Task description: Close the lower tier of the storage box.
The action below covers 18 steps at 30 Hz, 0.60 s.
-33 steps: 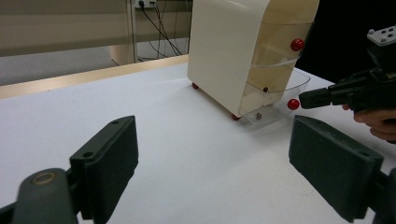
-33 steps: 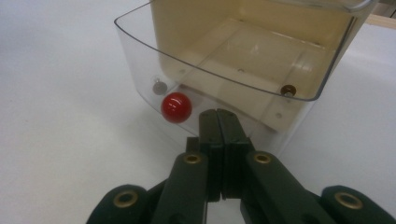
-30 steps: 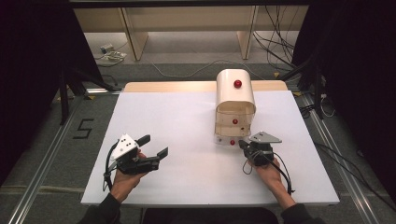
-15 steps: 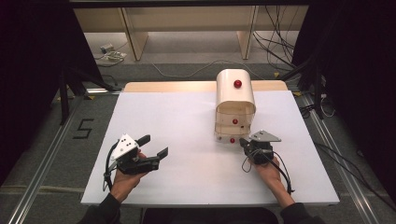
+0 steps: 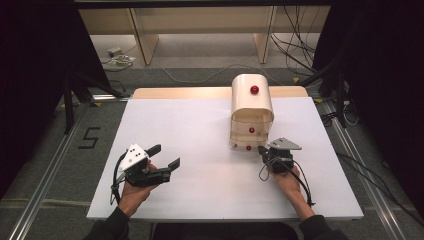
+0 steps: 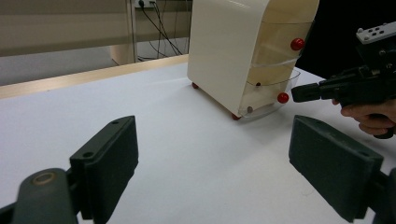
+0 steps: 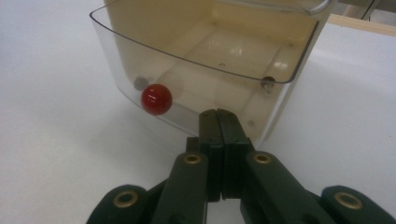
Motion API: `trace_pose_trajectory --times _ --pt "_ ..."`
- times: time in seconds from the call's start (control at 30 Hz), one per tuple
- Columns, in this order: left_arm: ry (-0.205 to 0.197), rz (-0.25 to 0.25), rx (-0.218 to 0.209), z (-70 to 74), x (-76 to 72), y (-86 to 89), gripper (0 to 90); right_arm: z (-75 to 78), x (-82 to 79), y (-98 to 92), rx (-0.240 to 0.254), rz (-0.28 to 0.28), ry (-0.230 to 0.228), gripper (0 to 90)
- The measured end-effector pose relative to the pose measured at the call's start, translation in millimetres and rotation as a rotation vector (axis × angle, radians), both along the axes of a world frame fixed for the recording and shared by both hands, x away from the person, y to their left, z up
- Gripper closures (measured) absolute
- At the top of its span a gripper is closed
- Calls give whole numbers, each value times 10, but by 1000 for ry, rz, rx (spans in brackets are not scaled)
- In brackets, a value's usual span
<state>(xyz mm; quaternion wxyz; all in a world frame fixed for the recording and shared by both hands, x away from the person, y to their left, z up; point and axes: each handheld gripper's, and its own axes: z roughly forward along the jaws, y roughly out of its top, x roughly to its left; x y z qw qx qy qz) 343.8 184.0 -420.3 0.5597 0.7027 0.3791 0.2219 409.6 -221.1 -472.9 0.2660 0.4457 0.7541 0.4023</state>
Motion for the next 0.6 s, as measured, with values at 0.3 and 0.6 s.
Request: trace_pose_trajectory --times 0.3,0.6 --pt "0 0 0 0 0 0 157 -19 50 -4 0 -21 2 897" --pt "0 -1 0 -1 1 0 156 -27 91 3 4 -34 4 897"
